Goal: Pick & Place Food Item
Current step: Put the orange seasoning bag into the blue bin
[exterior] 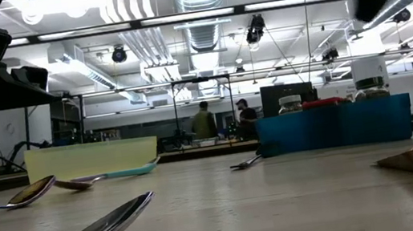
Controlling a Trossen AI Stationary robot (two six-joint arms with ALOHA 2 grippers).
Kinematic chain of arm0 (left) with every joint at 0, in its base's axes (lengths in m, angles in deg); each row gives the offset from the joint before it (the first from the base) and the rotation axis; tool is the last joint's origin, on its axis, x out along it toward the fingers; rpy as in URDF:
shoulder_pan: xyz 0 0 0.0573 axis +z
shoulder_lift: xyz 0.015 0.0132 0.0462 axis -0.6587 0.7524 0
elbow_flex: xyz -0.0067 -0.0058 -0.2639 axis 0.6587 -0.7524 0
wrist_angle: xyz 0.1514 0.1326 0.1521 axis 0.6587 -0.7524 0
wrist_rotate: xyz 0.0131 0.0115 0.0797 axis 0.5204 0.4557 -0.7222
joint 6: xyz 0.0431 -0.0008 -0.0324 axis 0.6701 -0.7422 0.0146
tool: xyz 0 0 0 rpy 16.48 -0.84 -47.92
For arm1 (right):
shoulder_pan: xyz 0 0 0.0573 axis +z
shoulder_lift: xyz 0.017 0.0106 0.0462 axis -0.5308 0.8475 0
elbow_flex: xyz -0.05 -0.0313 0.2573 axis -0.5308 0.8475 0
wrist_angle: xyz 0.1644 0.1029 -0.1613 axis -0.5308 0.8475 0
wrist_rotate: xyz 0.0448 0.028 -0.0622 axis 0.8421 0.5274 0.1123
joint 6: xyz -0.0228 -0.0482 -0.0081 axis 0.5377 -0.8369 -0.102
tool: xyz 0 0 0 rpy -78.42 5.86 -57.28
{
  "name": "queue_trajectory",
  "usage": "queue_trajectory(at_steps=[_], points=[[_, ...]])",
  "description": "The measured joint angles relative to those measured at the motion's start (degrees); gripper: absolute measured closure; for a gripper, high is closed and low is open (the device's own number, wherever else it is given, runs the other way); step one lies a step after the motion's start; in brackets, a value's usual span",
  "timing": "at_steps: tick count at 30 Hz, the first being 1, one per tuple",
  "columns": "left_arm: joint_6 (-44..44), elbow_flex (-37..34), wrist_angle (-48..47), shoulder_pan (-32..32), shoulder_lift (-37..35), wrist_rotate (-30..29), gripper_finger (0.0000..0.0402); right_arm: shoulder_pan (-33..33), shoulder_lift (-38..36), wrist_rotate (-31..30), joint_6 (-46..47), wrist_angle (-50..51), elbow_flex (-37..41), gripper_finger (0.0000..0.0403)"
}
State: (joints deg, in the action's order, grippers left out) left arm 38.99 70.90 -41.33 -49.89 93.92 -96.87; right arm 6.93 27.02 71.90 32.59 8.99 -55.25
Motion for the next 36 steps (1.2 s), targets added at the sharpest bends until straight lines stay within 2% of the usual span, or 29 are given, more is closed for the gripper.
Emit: queue_trajectory(at_steps=[5,15,19,28,36], points=[[0.0,0.0,0.0,0.0,0.0,0.0,0.0401,2.2,2.2,-1.4,7.0,-0.3,-0.6,0.0135],[0.0,0.0,0.0,0.0,0.0,0.0,0.0401,3.6,7.2,-1.0,14.7,-0.3,-0.6,0.0135],[0.0,0.0,0.0,0.0,0.0,0.0,0.0401,3.7,10.4,1.6,16.2,0.5,-1.8,0.0135],[0.0,0.0,0.0,0.0,0.0,0.0,0.0401,4.0,18.5,1.6,16.6,12.9,-12.0,0.0135],[0.0,0.0,0.0,0.0,0.0,0.0,0.0401,4.0,20.0,1.5,15.9,15.6,-15.4,0.0135]])
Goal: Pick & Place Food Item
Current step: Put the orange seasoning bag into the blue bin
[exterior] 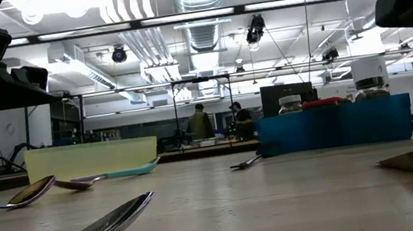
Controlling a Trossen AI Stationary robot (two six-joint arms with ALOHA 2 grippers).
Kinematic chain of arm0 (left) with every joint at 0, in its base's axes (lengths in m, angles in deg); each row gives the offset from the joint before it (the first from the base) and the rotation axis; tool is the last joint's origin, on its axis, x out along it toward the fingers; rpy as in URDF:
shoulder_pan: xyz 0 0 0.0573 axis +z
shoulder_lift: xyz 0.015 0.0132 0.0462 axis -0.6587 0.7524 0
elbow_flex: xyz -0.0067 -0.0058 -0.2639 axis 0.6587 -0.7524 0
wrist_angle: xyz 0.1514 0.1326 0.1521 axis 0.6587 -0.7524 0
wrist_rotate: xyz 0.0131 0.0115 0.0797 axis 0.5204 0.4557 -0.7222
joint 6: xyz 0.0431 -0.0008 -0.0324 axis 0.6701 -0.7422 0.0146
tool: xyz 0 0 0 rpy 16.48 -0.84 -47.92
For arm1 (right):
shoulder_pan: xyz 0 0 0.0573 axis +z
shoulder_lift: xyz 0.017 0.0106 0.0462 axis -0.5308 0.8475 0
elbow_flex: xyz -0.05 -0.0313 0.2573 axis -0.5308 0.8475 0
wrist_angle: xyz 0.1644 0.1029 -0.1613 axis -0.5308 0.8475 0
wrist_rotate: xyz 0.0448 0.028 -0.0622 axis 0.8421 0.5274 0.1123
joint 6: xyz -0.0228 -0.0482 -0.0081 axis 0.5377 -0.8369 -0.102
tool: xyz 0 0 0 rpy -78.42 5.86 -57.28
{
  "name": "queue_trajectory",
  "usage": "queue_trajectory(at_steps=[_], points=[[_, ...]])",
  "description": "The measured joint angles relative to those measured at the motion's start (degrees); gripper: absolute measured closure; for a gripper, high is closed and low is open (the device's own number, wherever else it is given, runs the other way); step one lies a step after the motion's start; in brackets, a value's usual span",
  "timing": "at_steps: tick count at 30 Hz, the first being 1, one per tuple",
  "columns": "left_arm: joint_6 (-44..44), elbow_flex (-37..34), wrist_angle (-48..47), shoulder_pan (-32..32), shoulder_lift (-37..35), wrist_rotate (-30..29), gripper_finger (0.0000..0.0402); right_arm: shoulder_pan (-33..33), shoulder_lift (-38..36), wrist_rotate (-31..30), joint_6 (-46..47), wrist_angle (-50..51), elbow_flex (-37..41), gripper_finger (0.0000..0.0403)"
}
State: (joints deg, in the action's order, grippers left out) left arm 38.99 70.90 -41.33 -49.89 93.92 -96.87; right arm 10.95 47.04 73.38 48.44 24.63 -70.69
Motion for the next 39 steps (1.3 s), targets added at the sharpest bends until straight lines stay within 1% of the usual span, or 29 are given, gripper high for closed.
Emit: queue_trajectory(at_steps=[5,8,19,28,31,39], points=[[0.0,0.0,0.0,0.0,0.0,0.0,0.0401,0.0,0.0,-0.8,0.0,-0.2,-0.1,0.0136],[0.0,0.0,0.0,0.0,0.0,0.0,0.0401,0.0,0.0,-0.8,-0.1,-0.3,0.0,0.0149],[0.0,0.0,0.0,0.0,0.0,0.0,0.0401,0.0,-0.1,-1.6,-0.6,-1.3,0.3,0.0262],[0.0,0.0,0.0,0.0,0.0,0.0,0.0401,-0.1,-0.2,-1.8,-0.6,-1.3,0.4,0.0331],[0.0,0.0,0.0,0.0,0.0,0.0,0.0401,-0.1,-0.2,-1.7,-0.6,-1.3,0.4,0.0344],[0.0,0.0,0.0,0.0,0.0,0.0,0.0401,-0.1,-0.3,-1.7,-1.0,-1.1,0.1,0.0348]])
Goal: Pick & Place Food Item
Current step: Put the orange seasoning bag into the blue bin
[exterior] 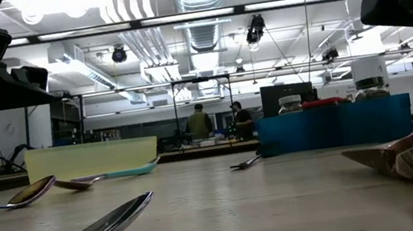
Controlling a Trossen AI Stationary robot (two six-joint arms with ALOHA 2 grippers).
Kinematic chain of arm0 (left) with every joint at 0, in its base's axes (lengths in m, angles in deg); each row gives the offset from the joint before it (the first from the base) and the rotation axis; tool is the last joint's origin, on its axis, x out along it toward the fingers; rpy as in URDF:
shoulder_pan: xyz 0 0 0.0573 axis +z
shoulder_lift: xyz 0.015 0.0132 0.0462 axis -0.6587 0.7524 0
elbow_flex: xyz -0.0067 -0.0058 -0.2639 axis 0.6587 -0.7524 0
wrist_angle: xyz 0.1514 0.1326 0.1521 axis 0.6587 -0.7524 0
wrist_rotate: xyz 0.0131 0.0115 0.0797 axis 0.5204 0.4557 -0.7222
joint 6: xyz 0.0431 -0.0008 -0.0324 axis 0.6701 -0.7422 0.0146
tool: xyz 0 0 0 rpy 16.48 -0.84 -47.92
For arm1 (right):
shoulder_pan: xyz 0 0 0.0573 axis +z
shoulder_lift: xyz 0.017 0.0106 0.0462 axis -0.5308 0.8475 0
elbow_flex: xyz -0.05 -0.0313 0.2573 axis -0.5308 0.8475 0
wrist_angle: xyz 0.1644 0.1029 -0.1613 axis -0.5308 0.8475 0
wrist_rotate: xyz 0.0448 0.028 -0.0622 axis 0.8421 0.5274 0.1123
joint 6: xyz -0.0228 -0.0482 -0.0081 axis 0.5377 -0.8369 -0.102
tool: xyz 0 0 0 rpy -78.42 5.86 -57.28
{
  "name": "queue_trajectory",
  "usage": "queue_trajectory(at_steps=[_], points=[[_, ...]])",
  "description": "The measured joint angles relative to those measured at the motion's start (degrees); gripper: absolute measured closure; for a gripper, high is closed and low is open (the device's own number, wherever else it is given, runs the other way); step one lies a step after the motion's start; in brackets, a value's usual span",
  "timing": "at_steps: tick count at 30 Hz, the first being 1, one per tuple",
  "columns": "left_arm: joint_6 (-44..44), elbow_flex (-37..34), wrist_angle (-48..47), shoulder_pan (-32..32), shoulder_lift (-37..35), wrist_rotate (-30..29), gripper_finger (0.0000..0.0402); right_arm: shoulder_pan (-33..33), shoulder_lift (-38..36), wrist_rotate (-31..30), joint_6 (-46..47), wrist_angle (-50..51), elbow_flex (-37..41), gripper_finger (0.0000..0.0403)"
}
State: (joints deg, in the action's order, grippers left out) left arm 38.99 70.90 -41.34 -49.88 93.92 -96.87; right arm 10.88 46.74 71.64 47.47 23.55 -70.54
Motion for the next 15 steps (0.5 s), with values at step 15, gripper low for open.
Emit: queue_trajectory(at_steps=[15], points=[[0.0,0.0,0.0,0.0,0.0,0.0,0.0401,0.1,-0.5,-6.5,-7.2,8.4,-11.4,0.0349]])
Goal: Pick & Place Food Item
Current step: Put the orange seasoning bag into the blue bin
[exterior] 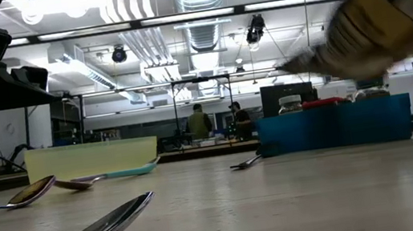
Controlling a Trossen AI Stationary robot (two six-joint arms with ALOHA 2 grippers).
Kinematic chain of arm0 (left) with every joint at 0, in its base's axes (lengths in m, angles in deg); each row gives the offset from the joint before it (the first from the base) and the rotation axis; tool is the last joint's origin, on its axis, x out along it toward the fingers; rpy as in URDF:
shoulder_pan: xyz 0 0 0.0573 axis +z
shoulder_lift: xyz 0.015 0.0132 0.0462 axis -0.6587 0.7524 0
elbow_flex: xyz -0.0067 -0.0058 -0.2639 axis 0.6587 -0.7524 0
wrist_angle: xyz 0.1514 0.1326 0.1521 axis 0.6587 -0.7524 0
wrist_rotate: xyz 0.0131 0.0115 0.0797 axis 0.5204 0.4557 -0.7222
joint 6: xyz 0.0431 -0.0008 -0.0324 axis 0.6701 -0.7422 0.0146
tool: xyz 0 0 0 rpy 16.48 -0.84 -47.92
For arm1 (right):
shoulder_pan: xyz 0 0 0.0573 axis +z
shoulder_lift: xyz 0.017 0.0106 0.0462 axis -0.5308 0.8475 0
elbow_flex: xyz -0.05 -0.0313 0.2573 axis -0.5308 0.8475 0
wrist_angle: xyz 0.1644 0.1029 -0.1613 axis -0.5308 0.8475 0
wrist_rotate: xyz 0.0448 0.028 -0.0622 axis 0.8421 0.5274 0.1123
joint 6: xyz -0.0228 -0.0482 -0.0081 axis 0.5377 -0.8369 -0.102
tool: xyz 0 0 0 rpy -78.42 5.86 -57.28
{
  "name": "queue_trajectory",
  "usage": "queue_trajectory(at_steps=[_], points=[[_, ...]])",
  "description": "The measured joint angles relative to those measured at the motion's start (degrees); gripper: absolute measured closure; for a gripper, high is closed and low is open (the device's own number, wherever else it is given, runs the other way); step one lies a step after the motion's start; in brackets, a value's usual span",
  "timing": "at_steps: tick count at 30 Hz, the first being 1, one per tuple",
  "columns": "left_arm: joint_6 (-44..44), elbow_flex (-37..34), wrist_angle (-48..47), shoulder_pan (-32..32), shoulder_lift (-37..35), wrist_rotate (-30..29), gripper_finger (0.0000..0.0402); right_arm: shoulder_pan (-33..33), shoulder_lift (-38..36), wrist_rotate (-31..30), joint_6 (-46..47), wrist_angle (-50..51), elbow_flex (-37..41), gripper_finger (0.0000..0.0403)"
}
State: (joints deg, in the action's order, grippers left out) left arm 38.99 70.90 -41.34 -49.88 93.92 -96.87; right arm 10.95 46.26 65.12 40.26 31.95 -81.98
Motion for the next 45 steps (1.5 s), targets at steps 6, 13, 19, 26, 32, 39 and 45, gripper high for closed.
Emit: queue_trajectory(at_steps=[6,13,19,26,32,39,45], points=[[0.0,0.0,0.0,0.0,0.0,0.0,0.0401,0.0,-0.3,-6.4,-0.8,8.4,-6.1,0.0349],[0.0,0.0,0.0,0.0,0.0,0.0,0.0401,0.1,-3.3,-11.9,-5.2,10.2,-8.0,0.0349],[0.0,0.0,0.0,0.0,0.0,0.0,0.0401,-0.4,-8.5,-14.2,-8.5,10.1,-6.1,0.0349],[0.0,0.0,0.0,0.0,0.0,0.0,0.0401,-2.1,-17.8,-20.3,-9.5,7.9,2.9,0.0349],[0.0,0.0,0.0,0.0,0.0,0.0,0.0401,-8.0,-27.6,-21.7,-11.7,4.6,15.0,0.0349],[0.0,0.0,0.0,0.0,0.0,0.0,0.0401,-17.9,-39.8,-21.9,-14.1,-3.8,30.9,0.0349],[0.0,0.0,0.0,0.0,0.0,0.0,0.0401,-25.5,-49.6,-19.3,-18.3,-15.3,42.8,0.0349]])
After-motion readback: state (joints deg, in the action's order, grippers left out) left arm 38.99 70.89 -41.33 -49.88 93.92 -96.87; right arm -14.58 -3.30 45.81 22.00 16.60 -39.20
